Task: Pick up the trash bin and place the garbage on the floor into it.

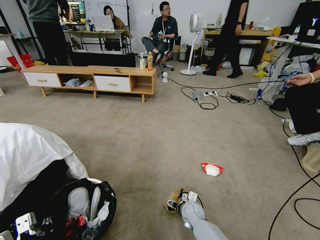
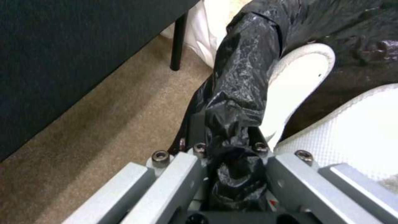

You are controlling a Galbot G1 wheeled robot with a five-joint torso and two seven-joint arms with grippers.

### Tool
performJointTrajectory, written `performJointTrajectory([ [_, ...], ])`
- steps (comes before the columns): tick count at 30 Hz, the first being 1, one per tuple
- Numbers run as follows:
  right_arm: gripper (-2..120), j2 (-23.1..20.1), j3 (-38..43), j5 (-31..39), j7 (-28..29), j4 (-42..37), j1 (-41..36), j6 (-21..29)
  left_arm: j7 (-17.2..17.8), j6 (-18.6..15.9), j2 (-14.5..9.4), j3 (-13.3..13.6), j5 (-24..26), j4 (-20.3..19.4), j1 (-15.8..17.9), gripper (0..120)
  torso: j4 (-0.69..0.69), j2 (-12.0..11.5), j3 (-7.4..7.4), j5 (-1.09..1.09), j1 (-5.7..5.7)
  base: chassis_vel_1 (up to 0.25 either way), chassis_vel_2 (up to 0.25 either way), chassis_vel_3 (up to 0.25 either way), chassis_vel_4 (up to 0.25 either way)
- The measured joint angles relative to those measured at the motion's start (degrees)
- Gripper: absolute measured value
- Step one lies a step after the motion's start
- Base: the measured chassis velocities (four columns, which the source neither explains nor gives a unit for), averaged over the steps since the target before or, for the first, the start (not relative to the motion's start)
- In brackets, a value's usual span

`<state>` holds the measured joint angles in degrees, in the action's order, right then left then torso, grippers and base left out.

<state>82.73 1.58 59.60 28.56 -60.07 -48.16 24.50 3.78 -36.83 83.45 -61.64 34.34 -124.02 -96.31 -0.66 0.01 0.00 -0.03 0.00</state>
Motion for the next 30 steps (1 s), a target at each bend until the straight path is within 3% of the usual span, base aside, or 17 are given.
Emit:
performJointTrajectory([
  [13, 64, 0.5, -0.1, -1.6, -0.5, 1.4, 0.4, -1.0, 0.0, 0.2, 0.0, 0.1, -0.1, 0.6, 0.2, 2, 0.00, 0.0, -0.01, -0.03, -0.01, 0.000, 0.000, 0.000, 0.000],
  [19, 44, 0.6, -0.3, -2.3, -1.2, 2.2, 0.6, -1.6, 0.0, 0.2, 0.1, 0.2, -0.1, 0.6, 0.3, 2, 0.01, 0.0, 0.00, 0.00, -0.01, 0.000, 0.000, 0.000, 0.000],
  [23, 39, 0.6, -0.4, -2.5, -1.4, 2.5, 0.6, -1.9, 0.0, 0.2, 0.1, 0.2, -0.1, 0.6, 0.3, 2, 0.01, 0.0, 0.00, 0.00, 0.00, 0.000, 0.000, 0.000, 0.000],
  [30, 12, 0.9, -0.6, -3.4, -2.2, 3.6, 0.6, -2.7, -0.1, 0.2, 0.1, 0.2, -0.1, 0.6, 0.4, 2, 0.00, 0.0, 0.02, 0.02, 0.00, 0.000, 0.000, 0.000, 0.000],
])
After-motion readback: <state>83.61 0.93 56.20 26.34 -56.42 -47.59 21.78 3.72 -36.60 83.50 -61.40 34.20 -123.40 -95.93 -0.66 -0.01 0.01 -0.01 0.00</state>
